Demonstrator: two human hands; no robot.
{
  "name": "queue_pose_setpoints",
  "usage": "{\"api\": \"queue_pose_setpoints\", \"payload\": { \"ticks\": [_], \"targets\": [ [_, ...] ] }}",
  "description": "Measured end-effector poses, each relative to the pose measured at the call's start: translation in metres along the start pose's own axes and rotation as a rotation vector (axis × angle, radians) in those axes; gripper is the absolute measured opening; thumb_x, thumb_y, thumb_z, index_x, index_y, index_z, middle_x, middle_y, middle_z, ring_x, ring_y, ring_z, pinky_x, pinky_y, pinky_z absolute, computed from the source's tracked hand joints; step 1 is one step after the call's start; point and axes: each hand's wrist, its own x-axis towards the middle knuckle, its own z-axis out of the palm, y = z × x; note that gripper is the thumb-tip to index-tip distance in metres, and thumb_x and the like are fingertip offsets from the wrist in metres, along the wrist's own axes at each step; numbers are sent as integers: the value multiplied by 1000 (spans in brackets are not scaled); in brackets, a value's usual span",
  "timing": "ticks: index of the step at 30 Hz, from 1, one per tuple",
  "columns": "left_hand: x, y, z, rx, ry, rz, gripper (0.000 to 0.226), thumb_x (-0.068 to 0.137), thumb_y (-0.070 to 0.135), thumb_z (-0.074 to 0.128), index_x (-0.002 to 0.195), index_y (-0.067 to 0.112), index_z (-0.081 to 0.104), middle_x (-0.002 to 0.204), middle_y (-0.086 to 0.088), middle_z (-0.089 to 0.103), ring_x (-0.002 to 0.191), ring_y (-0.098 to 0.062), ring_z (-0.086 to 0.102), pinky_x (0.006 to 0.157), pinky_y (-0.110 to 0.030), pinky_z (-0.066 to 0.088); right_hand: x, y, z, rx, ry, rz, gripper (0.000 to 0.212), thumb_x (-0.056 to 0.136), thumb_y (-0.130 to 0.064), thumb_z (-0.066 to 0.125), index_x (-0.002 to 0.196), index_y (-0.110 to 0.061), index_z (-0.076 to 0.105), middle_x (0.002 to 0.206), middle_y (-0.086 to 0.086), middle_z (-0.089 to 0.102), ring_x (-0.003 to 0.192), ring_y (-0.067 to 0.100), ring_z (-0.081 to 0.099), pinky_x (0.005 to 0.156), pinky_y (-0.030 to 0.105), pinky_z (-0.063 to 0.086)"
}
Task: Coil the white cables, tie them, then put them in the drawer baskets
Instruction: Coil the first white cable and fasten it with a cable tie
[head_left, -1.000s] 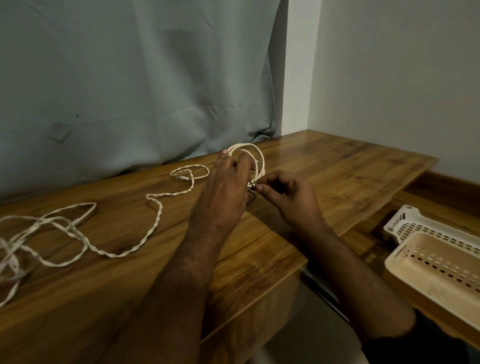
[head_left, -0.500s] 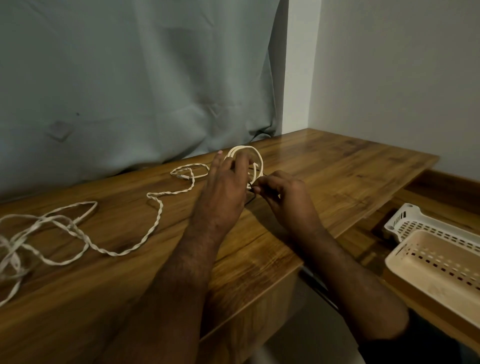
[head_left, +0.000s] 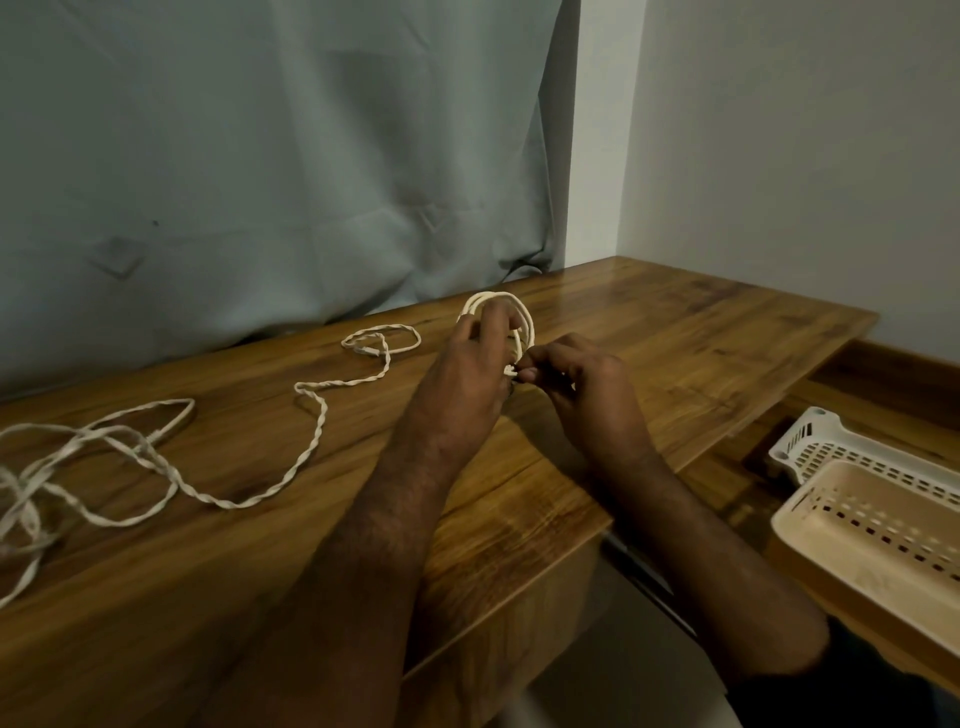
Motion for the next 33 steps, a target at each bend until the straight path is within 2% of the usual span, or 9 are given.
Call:
{"api": "queue_pose_setpoints", "payload": {
  "ticks": [2,6,12,15,18,23,27,30,33],
  "targets": [
    [1,-2,2,-63,10,-66,63,83,4,78,121,32,36,125,-2,54,103,-17,63,83,-39,59,0,-2,-1,-11,-2,8,15,88,-6,75,103,-11,77,93,-8,64,80,-6,58,75,7,42],
    [1,-4,7,-134,60,-160,65,80,8,83,115,36,36,124,-2,56,101,-20,66,83,-46,59,-1,-4,2,-49,17,-22,16,91,-10,75,106,-14,78,95,1,69,82,10,63,73,25,50],
    [1,-2,14,-103,140,-213,67,77,8,85,113,36,36,122,0,59,99,-17,67,77,-45,60,-2,-5,9,-159,33,-85,22,95,-16,69,115,-13,75,99,6,70,86,21,67,71,41,56],
    [2,0,17,-97,167,-216,66,77,8,84,114,35,36,121,-2,58,96,-18,68,77,-44,60,-4,-11,7,-194,47,-98,24,95,-12,69,119,-12,72,100,7,71,84,22,67,69,41,56],
    [0,3,19,-43,178,-209,63,79,7,82,118,31,37,121,-4,58,98,-18,69,77,-43,60,-7,-19,4,-154,41,-93,27,95,-8,68,121,-13,68,103,3,74,88,16,68,74,35,57],
    [-2,2,20,-25,171,-180,62,80,4,81,118,29,38,118,-4,59,98,-21,69,76,-44,61,-8,-24,4,-108,-10,49,19,100,-17,63,115,-26,54,103,-7,69,86,8,65,73,34,58],
    [-4,3,20,-21,172,-139,59,83,1,76,119,27,37,118,-7,58,100,-24,69,76,-46,60,-8,-29,2,-63,-15,68,27,98,-19,63,106,-34,42,99,-9,67,86,8,66,73,34,59],
    [-5,6,19,-23,184,-121,61,85,2,75,119,28,32,120,-10,59,101,-25,68,77,-45,60,-8,-30,1,-89,14,36,22,95,-20,63,110,-26,47,101,-7,68,85,9,66,72,35,60],
    [-5,5,18,-60,191,-152,68,84,5,79,120,32,28,121,-10,61,103,-22,67,80,-43,60,-7,-29,2,-80,25,20,20,95,-20,63,109,-24,49,103,-8,69,86,6,65,71,29,58]
  ]
}}
